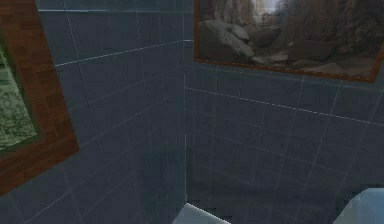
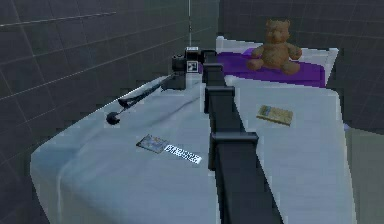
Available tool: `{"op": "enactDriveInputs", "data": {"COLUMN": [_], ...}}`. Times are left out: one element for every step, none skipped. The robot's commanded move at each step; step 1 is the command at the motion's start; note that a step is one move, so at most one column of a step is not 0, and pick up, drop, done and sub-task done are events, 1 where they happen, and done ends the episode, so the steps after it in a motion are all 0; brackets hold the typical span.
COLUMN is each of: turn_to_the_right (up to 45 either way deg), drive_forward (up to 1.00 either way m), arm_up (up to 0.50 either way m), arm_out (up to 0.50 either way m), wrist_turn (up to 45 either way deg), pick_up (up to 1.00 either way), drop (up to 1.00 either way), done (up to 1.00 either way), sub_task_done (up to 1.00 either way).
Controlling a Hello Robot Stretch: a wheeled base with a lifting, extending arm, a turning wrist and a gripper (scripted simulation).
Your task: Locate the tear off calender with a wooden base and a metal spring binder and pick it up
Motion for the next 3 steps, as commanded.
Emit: {"op": "enactDriveInputs", "data": {"turn_to_the_right": [0.0,0.0,0.0], "drive_forward": [0.00,0.00,0.00], "arm_up": [0.00,0.00,-0.30], "arm_out": [0.00,0.00,0.00], "wrist_turn": [45.0,6.0,0.0], "pick_up": [0.00,0.00,0.00], "drop": [0.00,0.00,0.00], "done": [0.00,0.00,0.00], "sub_task_done": [0.00,0.00,0.00]}}
